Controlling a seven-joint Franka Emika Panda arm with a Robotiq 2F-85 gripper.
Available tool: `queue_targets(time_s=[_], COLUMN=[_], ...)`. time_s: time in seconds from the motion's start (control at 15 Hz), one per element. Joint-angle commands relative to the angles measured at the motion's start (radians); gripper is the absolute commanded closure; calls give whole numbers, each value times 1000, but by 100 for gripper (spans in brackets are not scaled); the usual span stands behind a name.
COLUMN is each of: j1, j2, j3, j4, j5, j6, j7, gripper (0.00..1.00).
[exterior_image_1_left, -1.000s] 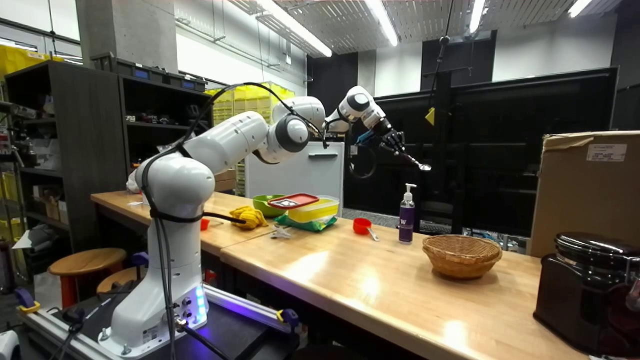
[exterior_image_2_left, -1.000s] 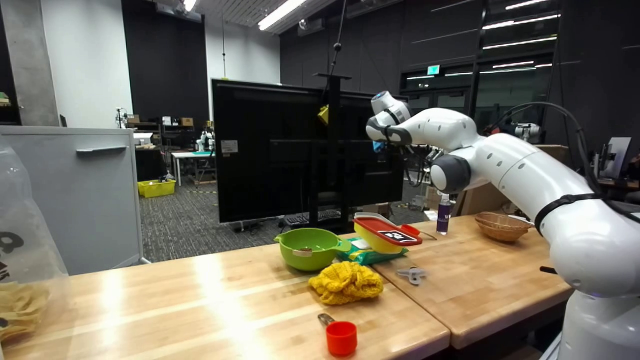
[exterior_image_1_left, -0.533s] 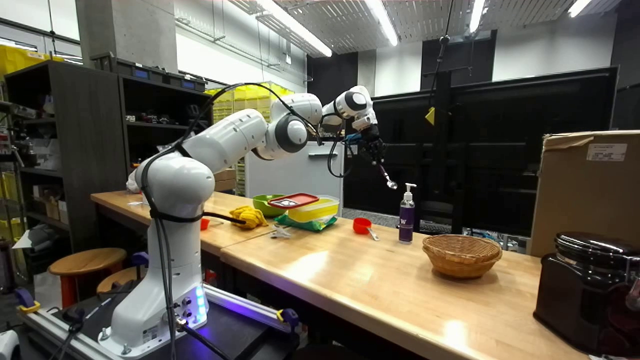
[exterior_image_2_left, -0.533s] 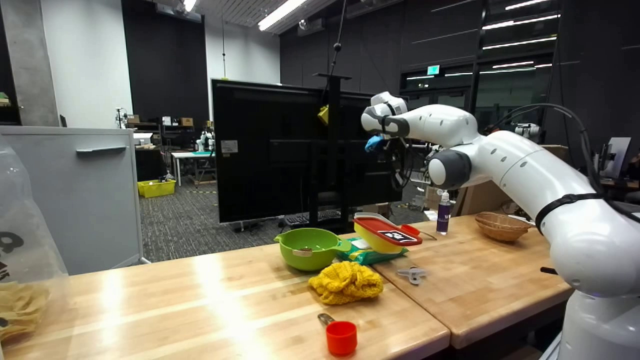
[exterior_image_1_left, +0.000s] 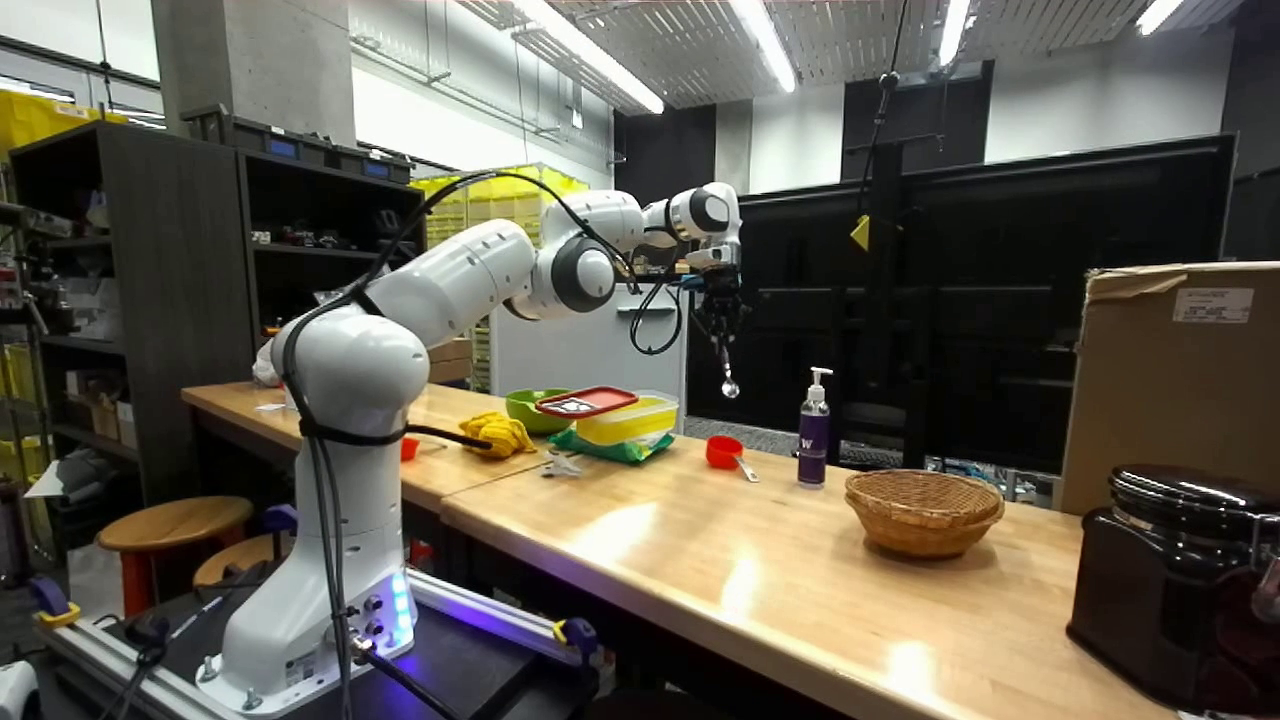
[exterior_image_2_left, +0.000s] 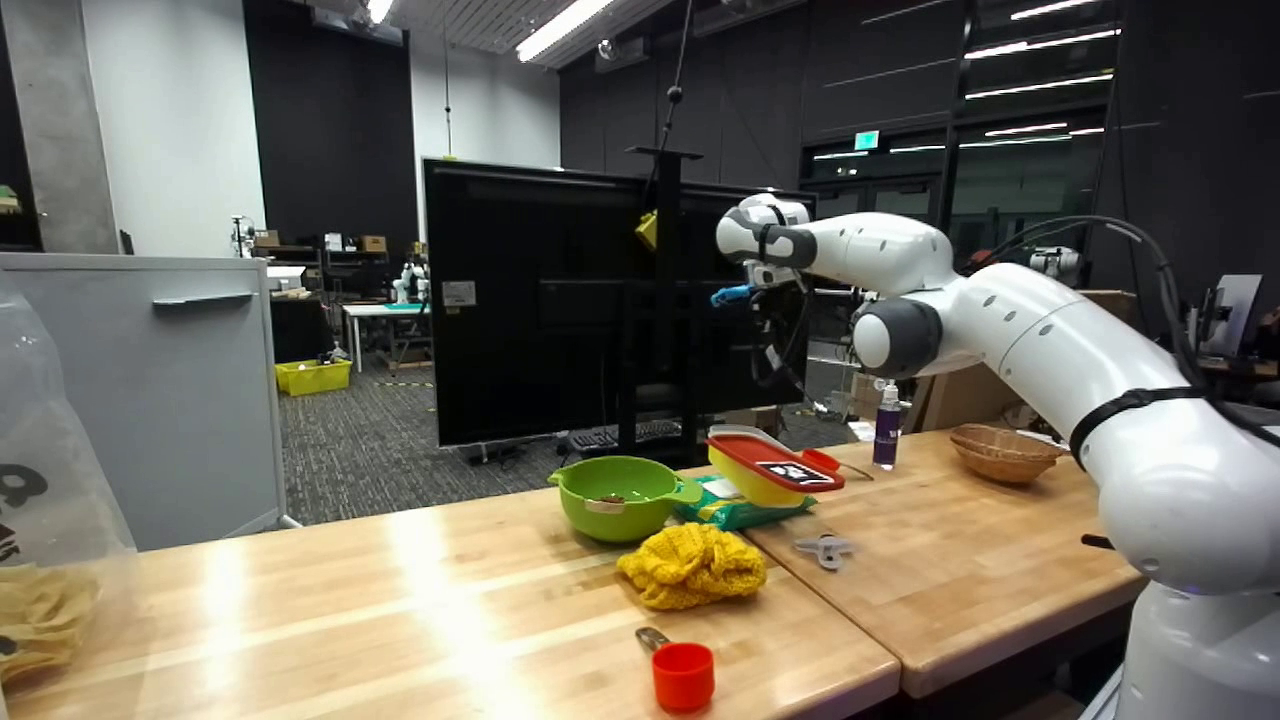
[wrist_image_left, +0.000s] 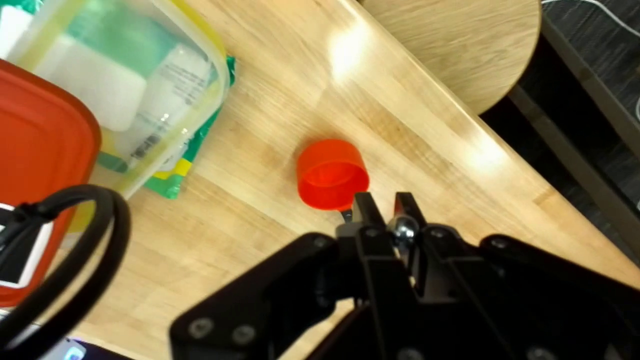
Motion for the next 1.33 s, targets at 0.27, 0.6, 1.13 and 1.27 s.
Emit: queue_targets(time_s=[0.27,0.6,1.13,1.27], j1=[-53,-75,-134,-147], j2=[33,52,116,132], j3=[82,73,100,102], j4=[28,26,30,30], j5=[130,121,164,167], j6=[-3,-8,1,8], j7=[183,230,284,280], gripper=[97,97,97,97])
